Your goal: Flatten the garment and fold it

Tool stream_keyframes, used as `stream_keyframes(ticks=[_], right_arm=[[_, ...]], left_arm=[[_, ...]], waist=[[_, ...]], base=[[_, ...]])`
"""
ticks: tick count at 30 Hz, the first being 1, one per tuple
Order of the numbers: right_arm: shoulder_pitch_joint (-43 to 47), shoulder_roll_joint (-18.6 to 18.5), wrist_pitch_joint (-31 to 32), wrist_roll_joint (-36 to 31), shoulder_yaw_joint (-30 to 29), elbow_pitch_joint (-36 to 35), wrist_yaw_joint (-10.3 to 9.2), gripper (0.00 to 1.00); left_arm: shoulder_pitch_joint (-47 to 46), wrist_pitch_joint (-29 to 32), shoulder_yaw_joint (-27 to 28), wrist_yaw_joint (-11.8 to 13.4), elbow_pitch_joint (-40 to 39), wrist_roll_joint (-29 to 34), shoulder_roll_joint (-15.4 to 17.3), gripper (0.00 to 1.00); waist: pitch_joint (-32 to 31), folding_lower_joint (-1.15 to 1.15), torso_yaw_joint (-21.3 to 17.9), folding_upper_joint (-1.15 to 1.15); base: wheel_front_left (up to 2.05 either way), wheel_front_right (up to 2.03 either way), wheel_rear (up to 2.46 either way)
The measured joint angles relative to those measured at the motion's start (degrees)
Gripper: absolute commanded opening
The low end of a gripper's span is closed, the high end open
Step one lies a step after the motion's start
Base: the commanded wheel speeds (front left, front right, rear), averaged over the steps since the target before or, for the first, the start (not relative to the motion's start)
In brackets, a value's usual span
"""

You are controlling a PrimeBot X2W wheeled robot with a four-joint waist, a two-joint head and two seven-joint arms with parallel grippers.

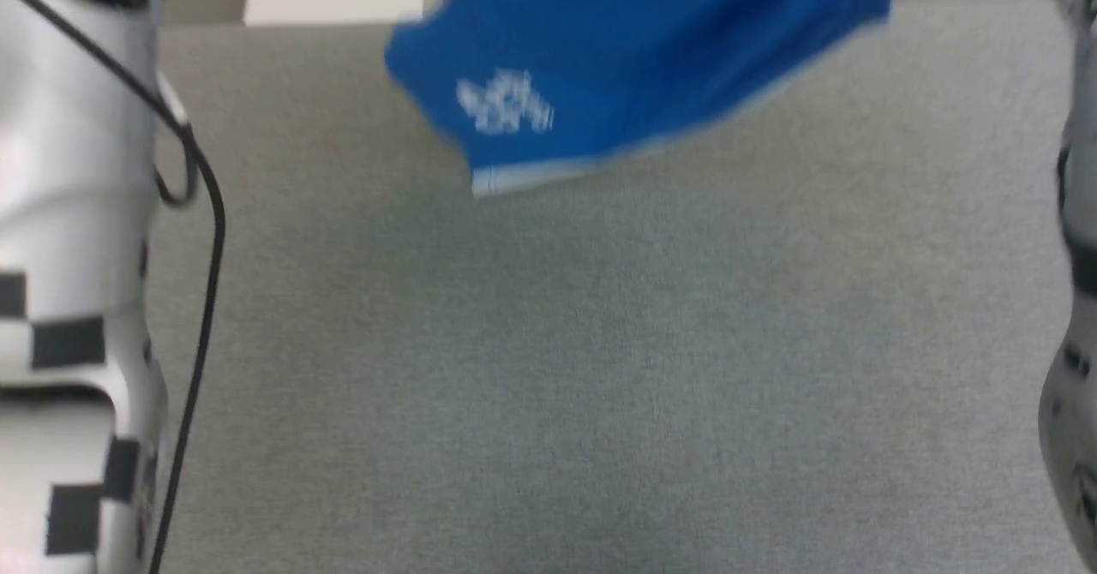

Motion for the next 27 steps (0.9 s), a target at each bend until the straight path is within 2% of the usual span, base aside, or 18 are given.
stream_keyframes(ticks=[6, 13, 20, 27], right_arm=[[-9.81, 2.34, -7.21, -4.9, -3.67, 7.23, 0.0, 0.0], [-14.31, 3.07, -13.67, -8.1, -5.33, 12.87, 0.0, 0.0], [-12.32, 1.77, -18.31, -5.46, -3.63, 14.6, 0.0, 0.0], [-1.11, -2.21, -21.34, 0.52, 1.34, 14.57, 0.0, 0.0]], left_arm=[[-9.42, -8.17, -0.64, -1.79, 5.26, 2.69, -0.56, 0.0], [-14.53, -14.8, -0.69, -4.14, 10.12, 3.2, -1.46, 0.0], [-14.22, -18.13, -1.45, -7.35, 14.02, 2.88, -2.26, 0.0], [-4.04, -21.34, -3.35, -9.87, 16.05, 1.2, -3.49, 0.0]], waist=[[6.48, 0.0, -0.42, 0.0], [12.76, 0.01, -0.39, 0.0], [17.16, 0.01, 0.69, 0.0], [15.9, 0.01, 2.52, 0.0]], base=[[0.0, 0.0, 0.0], [0.0, 0.0, 0.0], [0.0, 0.0, 0.0], [0.0, 0.0, 0.0]])
